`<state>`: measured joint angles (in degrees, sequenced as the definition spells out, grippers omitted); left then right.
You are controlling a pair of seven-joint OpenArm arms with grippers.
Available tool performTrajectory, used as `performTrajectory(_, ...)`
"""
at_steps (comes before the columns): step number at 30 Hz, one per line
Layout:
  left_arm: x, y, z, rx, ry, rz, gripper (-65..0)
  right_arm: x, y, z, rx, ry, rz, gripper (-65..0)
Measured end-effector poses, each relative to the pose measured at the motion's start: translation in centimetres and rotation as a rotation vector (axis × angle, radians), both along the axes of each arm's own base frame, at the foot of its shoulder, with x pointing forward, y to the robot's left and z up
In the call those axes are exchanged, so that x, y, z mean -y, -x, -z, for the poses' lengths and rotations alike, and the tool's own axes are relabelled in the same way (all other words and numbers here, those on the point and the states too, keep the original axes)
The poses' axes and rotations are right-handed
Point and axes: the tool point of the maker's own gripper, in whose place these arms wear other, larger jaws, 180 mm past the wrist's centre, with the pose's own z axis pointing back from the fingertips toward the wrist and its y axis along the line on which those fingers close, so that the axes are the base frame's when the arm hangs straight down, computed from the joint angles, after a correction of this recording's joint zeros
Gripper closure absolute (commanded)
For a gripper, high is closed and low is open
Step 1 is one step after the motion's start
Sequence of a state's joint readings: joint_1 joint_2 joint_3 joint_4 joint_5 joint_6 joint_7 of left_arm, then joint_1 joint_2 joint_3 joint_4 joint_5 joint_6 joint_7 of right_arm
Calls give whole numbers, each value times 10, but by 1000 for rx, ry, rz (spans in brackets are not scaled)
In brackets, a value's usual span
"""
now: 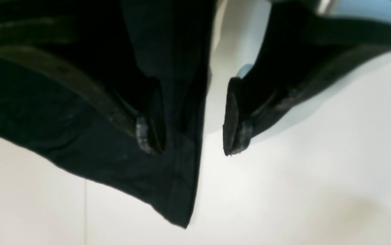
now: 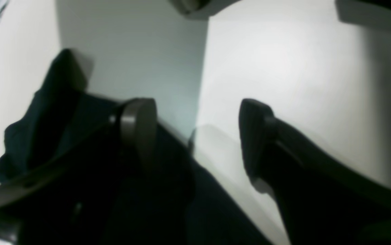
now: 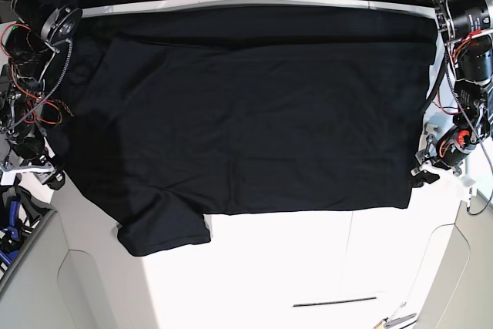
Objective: Fold the T-shirt properly
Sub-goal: 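Grasp the hem corners with both grippers and fold toward the collar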
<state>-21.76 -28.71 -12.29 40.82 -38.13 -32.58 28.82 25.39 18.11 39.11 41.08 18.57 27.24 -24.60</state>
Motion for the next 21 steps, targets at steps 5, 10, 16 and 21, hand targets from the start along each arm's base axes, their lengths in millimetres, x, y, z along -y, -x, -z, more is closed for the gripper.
performTrajectory(5, 27, -8, 2, 26, 49, 31, -308, -27, -6, 1, 36, -58, -50, -378)
performTrajectory(10, 35, -11, 2, 22, 62, 46, -307, -55, -14, 2, 48, -69, -117, -378)
performTrajectory(16, 36, -12, 1, 24, 62, 49, -307, -98, -21, 5, 45, -73, -232, -377)
performTrajectory(21, 35, -12, 2, 21, 56, 51, -235, -111, -22, 8, 30, -51, -286, -249)
